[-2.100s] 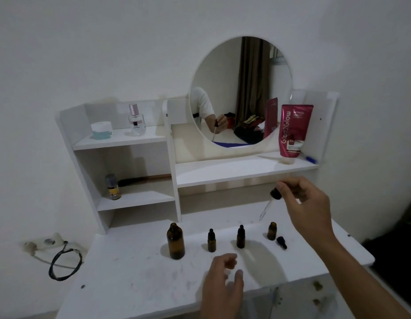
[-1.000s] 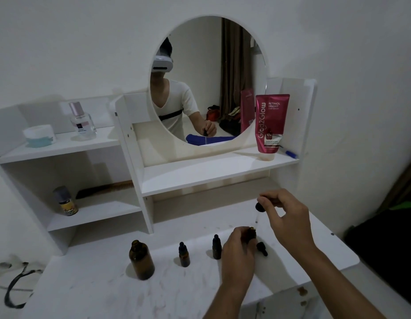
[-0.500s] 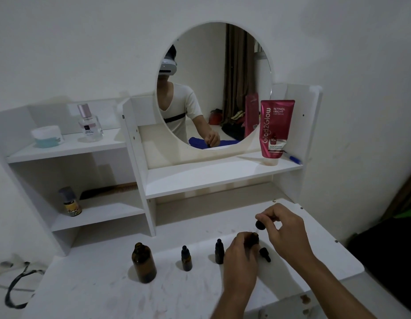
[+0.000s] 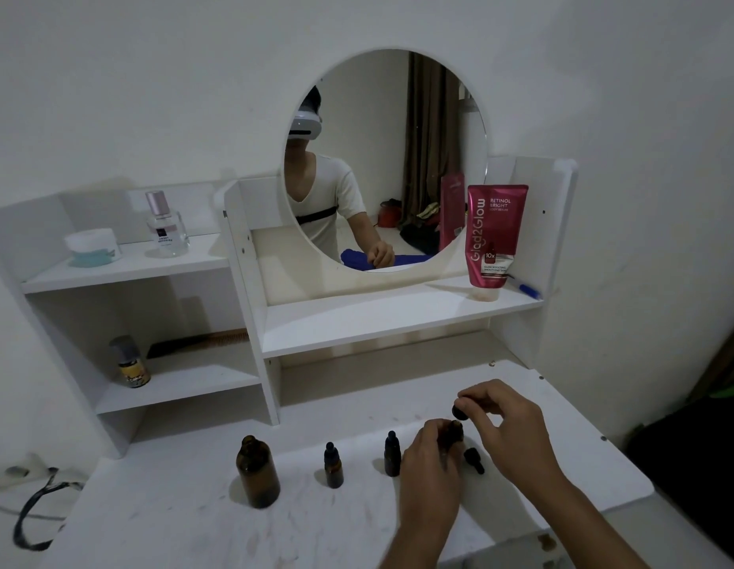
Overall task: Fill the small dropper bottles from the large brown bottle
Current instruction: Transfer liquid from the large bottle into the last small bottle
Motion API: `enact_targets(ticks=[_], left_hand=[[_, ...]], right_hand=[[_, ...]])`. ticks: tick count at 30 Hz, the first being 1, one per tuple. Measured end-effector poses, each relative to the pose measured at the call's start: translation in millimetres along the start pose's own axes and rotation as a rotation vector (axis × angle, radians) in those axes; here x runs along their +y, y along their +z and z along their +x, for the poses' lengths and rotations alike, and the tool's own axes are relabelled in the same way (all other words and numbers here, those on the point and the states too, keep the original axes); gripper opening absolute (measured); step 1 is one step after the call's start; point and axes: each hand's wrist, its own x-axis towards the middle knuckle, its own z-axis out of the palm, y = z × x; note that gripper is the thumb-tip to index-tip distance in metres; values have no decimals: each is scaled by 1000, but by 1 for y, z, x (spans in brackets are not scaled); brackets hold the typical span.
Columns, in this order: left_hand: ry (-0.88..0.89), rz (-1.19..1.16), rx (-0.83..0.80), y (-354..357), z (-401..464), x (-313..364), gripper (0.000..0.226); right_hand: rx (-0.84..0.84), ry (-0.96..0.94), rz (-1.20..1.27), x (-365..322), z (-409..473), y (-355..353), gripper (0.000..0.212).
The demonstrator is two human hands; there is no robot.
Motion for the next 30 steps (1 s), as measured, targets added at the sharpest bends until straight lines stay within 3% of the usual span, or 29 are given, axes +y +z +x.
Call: enact_targets(ticks=[6, 10, 15, 18, 20, 25, 30], left_hand=[[4, 73, 9, -3, -3, 6, 20], [-14, 127, -17, -6, -6, 10, 19], [-17, 56, -82, -7, -8, 10, 19], [-80, 25, -57, -12, -16, 13, 47], [-103, -34, -59, -19, -24, 15, 52], [-130, -166, -156, -59, -59, 23, 37], [-99, -115, -44, -132, -103, 4, 23]], right_hand=[[-2, -33, -17, -1, 5, 2, 26], [-10, -39, -6, -8, 6, -3, 21], [104, -49, 28, -33, 9, -30, 12], [177, -95, 18, -52, 10, -45, 11], [206, -116, 11, -65, 8, -49, 12], [162, -59, 117, -94, -3, -33, 11], [29, -41, 258, -131, -16, 17, 13]])
